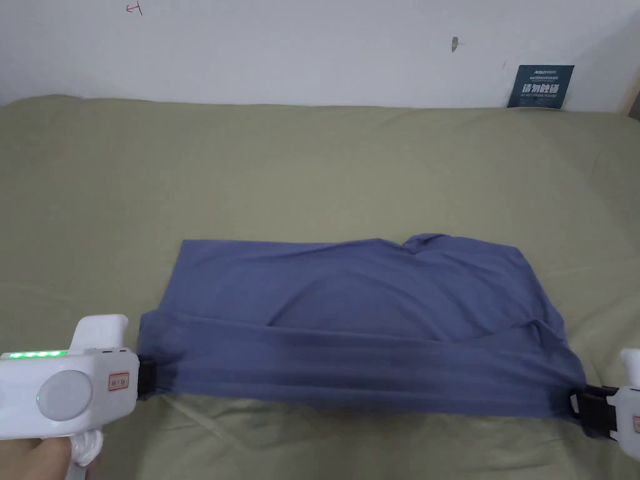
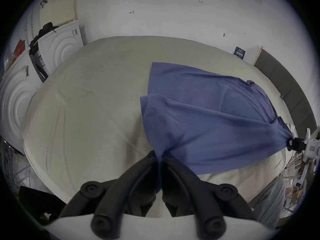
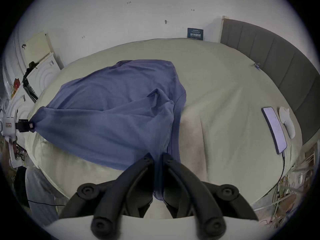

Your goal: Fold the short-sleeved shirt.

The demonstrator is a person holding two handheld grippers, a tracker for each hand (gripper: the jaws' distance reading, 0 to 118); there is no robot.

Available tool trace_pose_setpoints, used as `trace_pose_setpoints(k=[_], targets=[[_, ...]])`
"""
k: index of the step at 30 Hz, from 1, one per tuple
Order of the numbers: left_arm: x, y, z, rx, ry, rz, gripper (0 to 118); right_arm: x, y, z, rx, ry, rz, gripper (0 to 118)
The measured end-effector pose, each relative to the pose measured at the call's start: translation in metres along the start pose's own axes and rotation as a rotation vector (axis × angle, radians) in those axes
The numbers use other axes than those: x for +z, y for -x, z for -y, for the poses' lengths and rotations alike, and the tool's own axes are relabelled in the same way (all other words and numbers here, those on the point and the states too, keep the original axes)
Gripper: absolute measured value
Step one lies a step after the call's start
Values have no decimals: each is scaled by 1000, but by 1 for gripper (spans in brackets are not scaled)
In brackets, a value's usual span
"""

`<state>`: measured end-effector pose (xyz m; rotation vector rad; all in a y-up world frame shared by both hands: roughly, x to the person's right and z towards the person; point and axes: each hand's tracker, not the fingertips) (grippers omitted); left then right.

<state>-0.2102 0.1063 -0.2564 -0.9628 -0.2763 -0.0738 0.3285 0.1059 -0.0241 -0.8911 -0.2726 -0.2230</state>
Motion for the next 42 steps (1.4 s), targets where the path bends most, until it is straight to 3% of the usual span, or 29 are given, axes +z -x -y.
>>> trace_pose_setpoints(k=[9,10,11,12,13,14,15,16,18,20,22,23,24,25,26,29,39,42], targets=[[2,0,15,-18,20,-8,5,-6,-7,10,-25,23,-3,10],[1,-1,15,-16,23,-6,5,-7,-7,9,-30,21,-2,13],[-2,-1,16,-11,29,-1,11,-8,-7,8,-38,20,2,38],[-3,0,17,-1,22,3,36,-7,-6,7,-44,20,10,73],[-3,1,17,-5,15,8,80,-6,-5,6,-46,14,23,109],[-4,0,18,-12,0,-3,118,-4,-4,4,-45,10,34,115],[-3,0,17,-10,-1,-6,118,-2,-4,1,-50,5,36,115],[3,1,16,3,-15,-11,118,14,-3,-7,-70,-99,74,112],[13,-7,10,6,-63,10,107,3,1,-19,-80,-75,37,107],[15,-18,2,-11,-110,-7,106,8,11,-32,-80,-127,23,109],[13,-27,-25,-28,-162,-25,98,23,27,-42,-62,-186,29,102],[12,-34,-34,-21,-177,-25,79,23,35,-48,-42,-213,32,79],[12,-41,-41,-17,-203,-22,48,23,45,-54,-31,-257,55,47],[6,-45,-50,-20,-213,-18,6,4,39,-64,-22,-276,81,9],[3,-49,-56,-21,-218,-35,0,-2,44,-69,-14,-292,104,1],[-14,-57,-84,-40,-213,-27,0,-22,53,-92,-6,-268,64,1],[-119,-39,-181,-41,-108,-92,0,-111,57,-161,57,-225,110,1],[-152,-32,-202,-22,-20,-97,12,-129,51,-175,65,-201,106,1]])
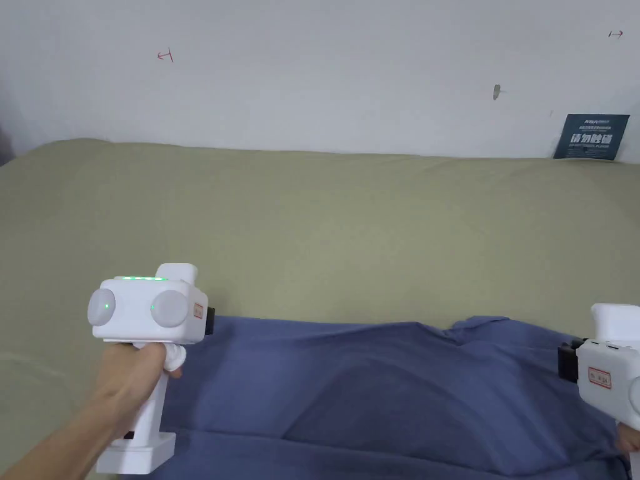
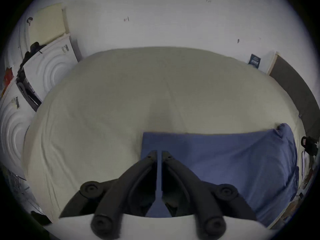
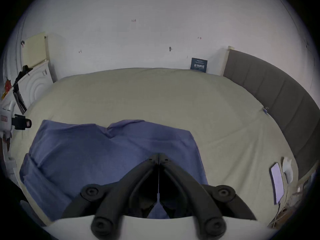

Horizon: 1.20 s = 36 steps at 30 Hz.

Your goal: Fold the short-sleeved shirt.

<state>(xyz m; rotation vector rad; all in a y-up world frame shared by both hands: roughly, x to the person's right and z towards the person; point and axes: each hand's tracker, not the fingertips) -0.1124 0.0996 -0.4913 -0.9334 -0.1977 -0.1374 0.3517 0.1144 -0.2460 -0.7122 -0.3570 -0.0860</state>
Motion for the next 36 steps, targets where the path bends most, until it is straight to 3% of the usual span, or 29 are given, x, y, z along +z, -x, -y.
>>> trace_pose_setpoints(k=[1,2,3,4,6,8,10,12,14,15,16,17,21,22,23,24,25,26,27,29,31,32,33,34,36], targets=[[-11,0,-5,2,20,-4,29,-6,-2,-2,1,8,-4,1],[-21,-1,-8,2,57,4,68,-12,-4,-4,10,22,-8,1],[-29,-3,-11,-13,60,-7,68,-16,-6,-5,20,25,-6,1],[-37,-2,-13,-48,84,-26,78,-19,-9,-6,22,21,10,1],[-49,-7,-11,-75,98,-38,118,-24,-16,-6,17,35,16,1],[-52,-10,-8,-101,91,-92,118,-25,-23,-5,16,50,23,1],[-51,-9,-7,-83,92,-73,115,-23,-29,-4,25,56,47,1],[-40,-10,-3,-47,84,-10,99,-21,-40,-5,21,62,56,1],[-34,-14,-3,-23,81,57,68,-20,-49,-10,18,71,58,1],[-31,-18,-4,-41,78,12,57,-21,-53,-13,18,79,63,1],[-25,-12,-4,-56,68,23,34,-23,-56,-16,18,81,66,1],[-22,-14,-4,-65,67,48,2,-25,-59,-19,17,85,65,1],[-25,-18,-2,-101,68,8,2,-44,-68,-33,-36,133,58,2],[-24,-17,-2,-101,67,6,2,-51,-70,-34,-49,147,52,6],[-23,-17,-2,-94,67,6,2,-58,-71,-36,-59,172,36,40],[-33,-17,-4,-82,70,10,2,-67,-72,-37,-54,228,22,90],[-33,-15,-4,-69,73,17,2,-76,-73,-36,-74,261,-6,118],[-33,-13,-4,-53,73,23,2,-88,-74,-32,-91,328,-24,108],[-33,-12,-4,-42,74,28,2,-86,-74,-36,-103,250,-8,101],[-38,-13,-2,-36,73,31,2,-95,-70,-33,-48,378,34,96],[-38,-15,-2,-38,67,30,2,-88,-55,-17,-41,374,14,85],[-40,-14,-1,-42,62,30,2,-81,-53,-18,-57,357,13,58],[-39,-14,-1,-42,56,30,2,-71,-53,-20,-110,334,-28,58],[-35,-14,-1,-42,48,30,2,-65,-51,-21,-134,322,-46,48],[-23,-14,2,-47,26,25,2,-99,-65,-19,-88,288,-54,4]])
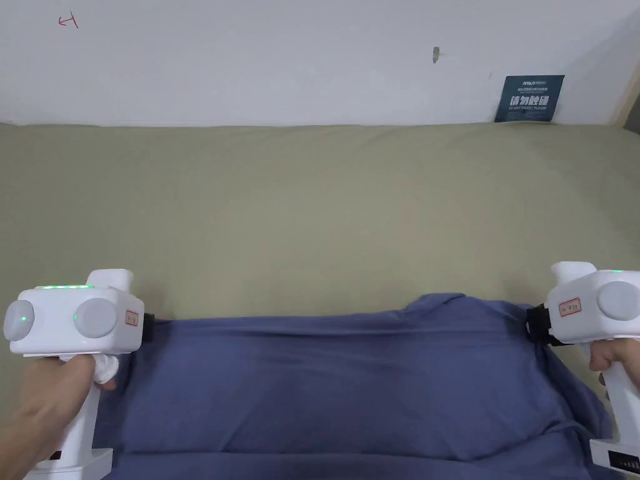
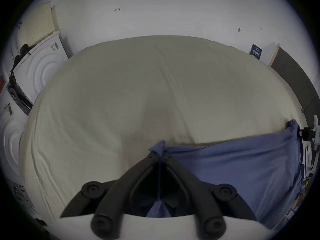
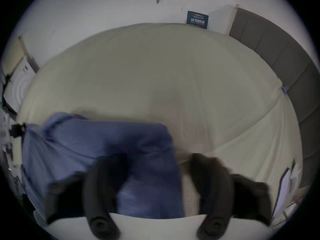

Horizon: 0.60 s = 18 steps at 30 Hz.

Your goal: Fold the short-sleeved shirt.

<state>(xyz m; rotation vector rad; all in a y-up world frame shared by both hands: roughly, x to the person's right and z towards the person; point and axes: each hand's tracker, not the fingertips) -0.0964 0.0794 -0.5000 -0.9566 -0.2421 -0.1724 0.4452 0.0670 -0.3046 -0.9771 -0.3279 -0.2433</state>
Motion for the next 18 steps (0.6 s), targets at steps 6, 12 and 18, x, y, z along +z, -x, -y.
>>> trace_pose_setpoints(k=[6,12,18], targets=[[60,11,11,17,-63,24,2,74,-18,14,-1,-48,-66,4],[128,29,49,-19,-117,40,2,173,2,62,15,-137,-67,4],[177,39,105,-26,-154,53,2,211,-17,111,10,-166,-121,4]])
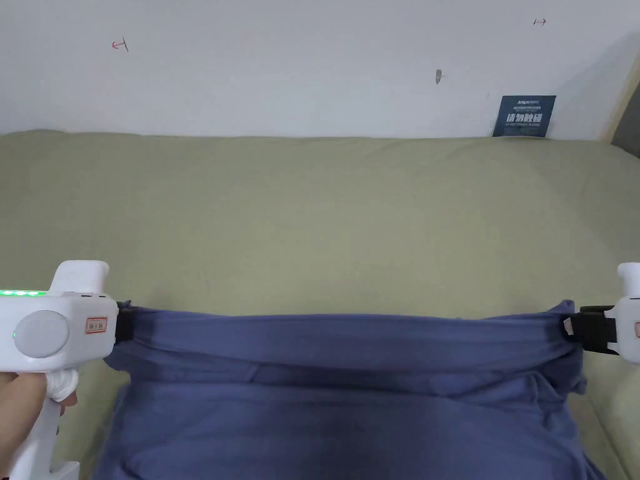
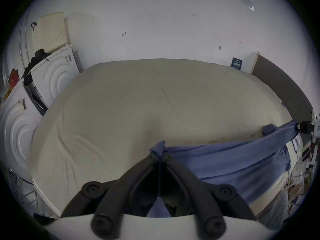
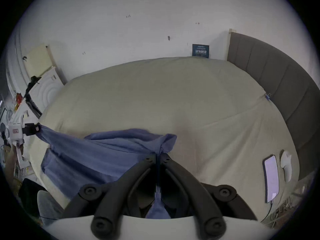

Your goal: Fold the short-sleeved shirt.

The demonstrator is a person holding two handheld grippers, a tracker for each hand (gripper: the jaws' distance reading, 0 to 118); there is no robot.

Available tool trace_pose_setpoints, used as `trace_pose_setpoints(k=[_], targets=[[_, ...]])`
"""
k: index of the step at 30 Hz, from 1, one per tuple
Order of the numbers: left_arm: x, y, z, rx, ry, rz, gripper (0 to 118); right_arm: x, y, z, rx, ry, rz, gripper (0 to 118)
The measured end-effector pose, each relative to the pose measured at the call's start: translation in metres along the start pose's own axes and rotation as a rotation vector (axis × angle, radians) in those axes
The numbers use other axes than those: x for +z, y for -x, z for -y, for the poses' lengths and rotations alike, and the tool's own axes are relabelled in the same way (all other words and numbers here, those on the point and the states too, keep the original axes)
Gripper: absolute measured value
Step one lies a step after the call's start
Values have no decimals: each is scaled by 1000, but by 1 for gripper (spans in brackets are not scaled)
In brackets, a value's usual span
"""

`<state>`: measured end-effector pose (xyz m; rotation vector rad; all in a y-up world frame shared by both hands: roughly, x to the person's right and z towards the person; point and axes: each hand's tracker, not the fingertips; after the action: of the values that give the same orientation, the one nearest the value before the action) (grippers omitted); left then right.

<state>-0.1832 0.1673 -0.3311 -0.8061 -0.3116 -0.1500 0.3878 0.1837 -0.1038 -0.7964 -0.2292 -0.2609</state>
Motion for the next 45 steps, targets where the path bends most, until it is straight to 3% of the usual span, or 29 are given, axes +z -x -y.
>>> trace_pose_setpoints(k=[6,12,24,25,26,27,28,29,31,33,34,36,37,38,41,45], targets=[[37,3,57,12,-6,4,2,38,6,69,-5,-37,0,4],[39,5,105,14,23,9,2,36,5,124,-15,19,16,4],[21,7,120,45,63,3,4,21,7,131,-20,29,54,5],[22,7,119,43,61,1,17,24,9,131,-27,19,54,11],[25,6,117,43,57,3,64,26,11,128,-37,9,62,47],[26,6,116,38,45,-9,103,29,12,126,-49,-6,68,89],[25,5,113,35,38,-20,118,31,14,123,-59,-21,81,114],[30,2,112,31,10,-26,115,35,15,120,-75,-48,69,117],[42,-5,100,13,-43,-53,113,45,23,111,-89,-117,62,110],[48,-15,94,-32,-109,-97,110,48,32,102,-61,-143,67,109],[53,-21,96,-40,-135,-101,102,49,38,98,-48,-170,74,105],[60,-30,90,-28,-176,-82,64,50,51,93,-23,-230,88,68],[64,-37,89,-26,-201,-75,40,51,59,91,-8,-265,97,39],[67,-45,87,-30,-206,-65,6,51,67,90,4,-290,108,2],[70,-67,84,-12,-291,-57,0,44,91,92,53,-399,155,2],[64,-88,84,-24,-308,-46,0,39,125,96,103,-506,235,1]])
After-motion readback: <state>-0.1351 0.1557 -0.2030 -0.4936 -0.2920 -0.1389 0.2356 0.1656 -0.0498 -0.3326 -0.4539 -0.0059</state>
